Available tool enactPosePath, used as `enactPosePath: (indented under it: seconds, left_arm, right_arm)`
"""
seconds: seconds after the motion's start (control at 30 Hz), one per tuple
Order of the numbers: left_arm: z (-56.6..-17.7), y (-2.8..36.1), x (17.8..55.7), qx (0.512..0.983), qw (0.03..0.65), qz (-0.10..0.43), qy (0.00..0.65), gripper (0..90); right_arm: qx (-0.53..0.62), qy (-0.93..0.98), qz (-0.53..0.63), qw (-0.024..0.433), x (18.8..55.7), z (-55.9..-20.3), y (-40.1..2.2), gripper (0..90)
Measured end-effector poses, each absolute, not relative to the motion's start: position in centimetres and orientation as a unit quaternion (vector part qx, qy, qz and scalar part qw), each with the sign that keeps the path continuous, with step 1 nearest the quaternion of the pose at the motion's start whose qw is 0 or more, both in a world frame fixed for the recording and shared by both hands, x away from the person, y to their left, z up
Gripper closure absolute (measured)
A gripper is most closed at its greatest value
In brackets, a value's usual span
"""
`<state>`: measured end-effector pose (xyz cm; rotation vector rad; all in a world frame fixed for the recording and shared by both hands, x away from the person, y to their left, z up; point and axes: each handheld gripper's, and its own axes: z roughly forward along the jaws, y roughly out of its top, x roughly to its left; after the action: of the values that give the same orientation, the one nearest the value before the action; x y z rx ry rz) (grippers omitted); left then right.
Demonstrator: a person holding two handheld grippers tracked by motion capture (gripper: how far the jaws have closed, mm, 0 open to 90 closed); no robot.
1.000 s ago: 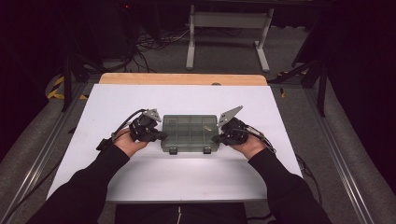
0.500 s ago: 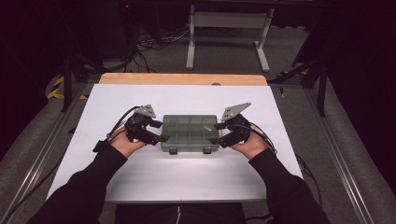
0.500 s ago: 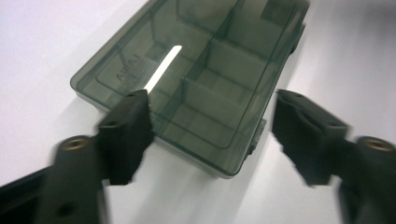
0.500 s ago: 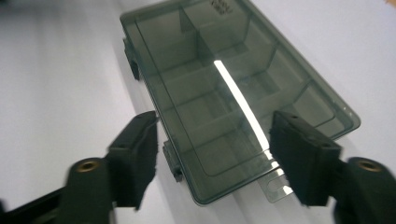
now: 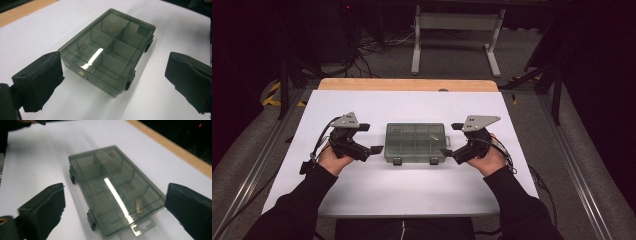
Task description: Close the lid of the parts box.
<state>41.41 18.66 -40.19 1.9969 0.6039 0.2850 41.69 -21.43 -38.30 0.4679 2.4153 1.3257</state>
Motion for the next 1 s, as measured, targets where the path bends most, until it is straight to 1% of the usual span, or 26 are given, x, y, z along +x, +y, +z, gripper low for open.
enactPosePath:
  seconds: [0.07,0.33,0.53,0.63,0.7,0.83,1.0]
  left_arm:
    - [-40.5,19.3,41.0,0.814,0.508,0.126,0.253,1.7]
    - [-42.0,22.2,39.0,0.757,0.576,0.159,0.265,1.2]
    - [-43.4,23.5,37.7,0.731,0.6,0.184,0.268,1.3]
    - [-44.4,24.0,37.3,0.723,0.6,0.201,0.275,1.9]
    - [-45.0,24.4,37.2,0.727,0.593,0.202,0.281,2.4]
    - [-45.8,25.0,36.6,0.715,0.601,0.212,0.287,2.1]
    - [-47.5,25.9,35.6,0.707,0.607,0.211,0.296,1.9]
  right_arm:
    - [0.162,0.839,0.486,0.183,41.2,-38.4,-21.9,1.6]
    - [0.159,0.814,0.523,0.196,39.9,-39.3,-23.4,0.9]
    - [0.165,0.799,0.541,0.202,39.4,-40.7,-24.2,0.6]
    - [0.169,0.792,0.549,0.207,39.0,-41.3,-24.5,0.4]
    - [0.172,0.784,0.558,0.213,38.7,-41.8,-24.9,0.4]
    - [0.182,0.771,0.567,0.223,38.3,-42.7,-25.6,0.4]
    - [0.199,0.767,0.568,0.224,37.9,-44.4,-26.3,0.4]
